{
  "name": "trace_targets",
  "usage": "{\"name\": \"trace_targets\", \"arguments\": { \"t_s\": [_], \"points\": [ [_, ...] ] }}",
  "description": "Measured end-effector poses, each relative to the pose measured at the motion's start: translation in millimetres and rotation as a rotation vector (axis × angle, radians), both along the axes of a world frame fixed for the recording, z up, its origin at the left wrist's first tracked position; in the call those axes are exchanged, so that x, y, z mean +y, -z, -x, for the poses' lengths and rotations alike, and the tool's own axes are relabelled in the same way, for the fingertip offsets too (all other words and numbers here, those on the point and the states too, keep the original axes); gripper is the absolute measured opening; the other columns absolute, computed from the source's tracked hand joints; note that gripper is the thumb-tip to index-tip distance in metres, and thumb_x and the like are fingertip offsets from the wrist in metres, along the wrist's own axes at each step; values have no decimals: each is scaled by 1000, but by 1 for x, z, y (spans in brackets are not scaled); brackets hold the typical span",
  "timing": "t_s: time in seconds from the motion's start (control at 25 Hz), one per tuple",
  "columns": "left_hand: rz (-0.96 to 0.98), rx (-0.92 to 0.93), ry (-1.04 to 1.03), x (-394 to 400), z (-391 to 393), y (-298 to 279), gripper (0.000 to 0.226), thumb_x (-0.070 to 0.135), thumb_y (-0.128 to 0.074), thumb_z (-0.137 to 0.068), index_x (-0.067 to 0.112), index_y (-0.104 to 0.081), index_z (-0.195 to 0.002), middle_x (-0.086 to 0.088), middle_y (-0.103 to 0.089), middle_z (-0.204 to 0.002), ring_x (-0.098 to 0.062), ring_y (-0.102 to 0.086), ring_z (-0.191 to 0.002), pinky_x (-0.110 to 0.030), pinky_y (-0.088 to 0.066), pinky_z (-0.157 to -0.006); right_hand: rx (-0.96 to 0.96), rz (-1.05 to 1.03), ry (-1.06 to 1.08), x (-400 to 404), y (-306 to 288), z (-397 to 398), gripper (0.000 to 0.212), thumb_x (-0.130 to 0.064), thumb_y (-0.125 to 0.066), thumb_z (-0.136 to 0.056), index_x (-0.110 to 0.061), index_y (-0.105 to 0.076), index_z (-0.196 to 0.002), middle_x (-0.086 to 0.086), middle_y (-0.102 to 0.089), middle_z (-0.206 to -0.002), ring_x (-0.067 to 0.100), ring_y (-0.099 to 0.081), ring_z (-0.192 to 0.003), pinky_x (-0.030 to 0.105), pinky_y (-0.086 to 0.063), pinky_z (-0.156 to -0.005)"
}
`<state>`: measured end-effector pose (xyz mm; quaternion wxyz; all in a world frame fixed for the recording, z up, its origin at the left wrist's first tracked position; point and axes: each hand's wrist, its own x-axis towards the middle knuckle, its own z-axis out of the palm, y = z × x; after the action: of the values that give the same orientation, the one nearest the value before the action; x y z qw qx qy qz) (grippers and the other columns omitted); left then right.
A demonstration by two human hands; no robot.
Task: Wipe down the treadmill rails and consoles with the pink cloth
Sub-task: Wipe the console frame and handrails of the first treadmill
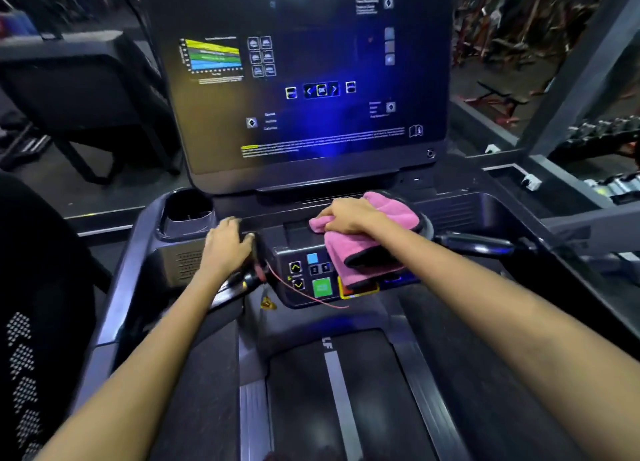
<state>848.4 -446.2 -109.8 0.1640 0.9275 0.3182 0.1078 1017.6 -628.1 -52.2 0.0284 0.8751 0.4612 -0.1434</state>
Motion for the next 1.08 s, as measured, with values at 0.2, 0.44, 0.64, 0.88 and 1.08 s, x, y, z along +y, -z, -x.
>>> {"name": "trace_targets", "arguments": {
  "t_s": [0.2, 0.44, 0.64, 0.88, 1.08],
  "points": [
    [3, -70, 267, -91, -89, -30, 36, 21, -51, -94, -2, -55, -121, -19, -52, -131, -32, -48, -122, -35, -31, -104, -145, -33, 1, -65, 0, -60, 36, -29, -48, -90, -40, -58, -122, 8, -54, -120, 32, -47, -115, 44, -35, -95],
    [54, 38, 440, -176, -170, -33, 45, 24, -50, -95, 1, -44, -133, -17, -44, -140, -28, -42, -129, -30, -29, -108, -163, -115, 118, -145, 14, -126, 40, -26, -47, -89, -40, -54, -126, 9, -49, -120, 33, -46, -115, 44, -38, -94],
    [26, 134, 553, -231, -228, -36, 58, 26, -47, -96, 4, -25, -145, -15, -23, -153, -23, -23, -141, -27, -15, -113, -259, -178, 245, -200, 27, -166, 37, -28, -51, -89, -32, -54, -126, 11, -47, -120, 33, -44, -114, 44, -38, -92],
    [-7, 271, 606, -263, -295, -28, 69, 27, -47, -95, -1, -11, -147, -18, -12, -155, -25, -14, -144, -30, -10, -116, -394, -164, 247, -210, 14, -227, 34, -23, -53, -89, -27, -55, -123, 10, -45, -121, 31, -41, -114, 42, -37, -90],
    [-176, 349, 577, -275, -328, -5, 79, 39, -45, -94, -6, -4, -145, -22, -4, -155, -29, -6, -144, -33, -4, -117, -547, -112, 126, -196, -1, -283, 42, -27, -56, -88, -30, -50, -129, 8, -45, -123, 30, -40, -114, 41, -35, -90]
  ]
}}
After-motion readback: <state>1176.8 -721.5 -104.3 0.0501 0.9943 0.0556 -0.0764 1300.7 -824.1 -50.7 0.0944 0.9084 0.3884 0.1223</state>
